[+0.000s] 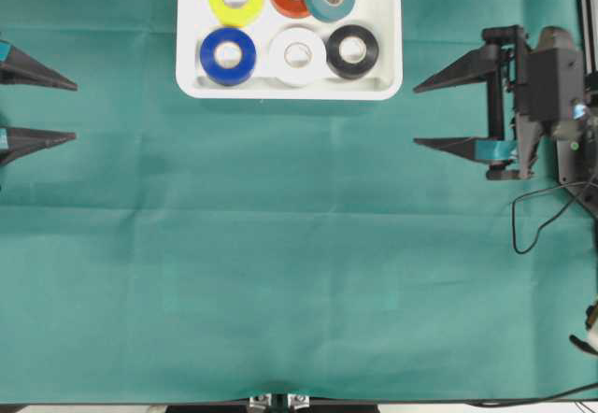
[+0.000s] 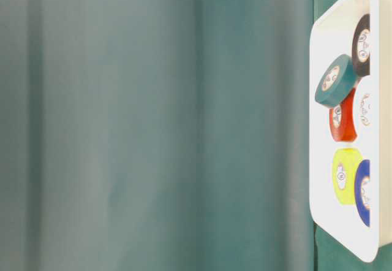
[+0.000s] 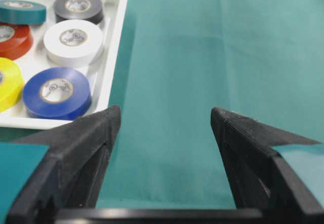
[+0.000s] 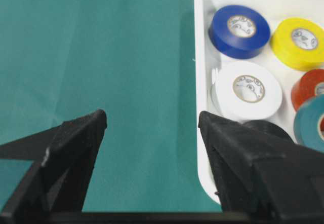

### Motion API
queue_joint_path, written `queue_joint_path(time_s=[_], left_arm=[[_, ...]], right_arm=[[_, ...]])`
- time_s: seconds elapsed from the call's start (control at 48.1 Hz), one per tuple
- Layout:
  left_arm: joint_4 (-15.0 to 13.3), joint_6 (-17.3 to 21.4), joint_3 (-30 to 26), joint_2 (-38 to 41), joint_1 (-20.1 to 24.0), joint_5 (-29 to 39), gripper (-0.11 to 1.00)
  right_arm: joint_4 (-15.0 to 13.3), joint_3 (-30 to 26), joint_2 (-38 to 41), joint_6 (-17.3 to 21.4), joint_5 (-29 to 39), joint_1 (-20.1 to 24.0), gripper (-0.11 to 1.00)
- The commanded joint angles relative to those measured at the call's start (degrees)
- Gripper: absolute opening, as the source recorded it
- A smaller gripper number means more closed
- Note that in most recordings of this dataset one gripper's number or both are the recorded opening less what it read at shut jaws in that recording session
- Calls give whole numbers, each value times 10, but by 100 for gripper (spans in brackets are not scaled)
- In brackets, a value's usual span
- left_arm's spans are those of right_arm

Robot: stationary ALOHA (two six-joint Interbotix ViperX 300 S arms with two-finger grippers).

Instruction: Put the tape alternately from left to right into the white case.

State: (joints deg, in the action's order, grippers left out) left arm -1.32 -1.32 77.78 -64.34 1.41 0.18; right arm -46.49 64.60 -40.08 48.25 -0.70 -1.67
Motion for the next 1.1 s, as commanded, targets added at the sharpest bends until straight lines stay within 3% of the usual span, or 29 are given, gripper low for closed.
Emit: queue_joint_path(time_s=[0.0,0.582,1.082], left_arm=[[-1,1,-6,1,5,-5,93],[-2,3,-6,-7,26,-5,93],[-2,3,14,-48,32,-5,93]], right_arm=[[4,4,-20,3,-2,-4,81],[34,76,-153,3,-2,-21,81],[50,105,-187,3,-2,-35,81]])
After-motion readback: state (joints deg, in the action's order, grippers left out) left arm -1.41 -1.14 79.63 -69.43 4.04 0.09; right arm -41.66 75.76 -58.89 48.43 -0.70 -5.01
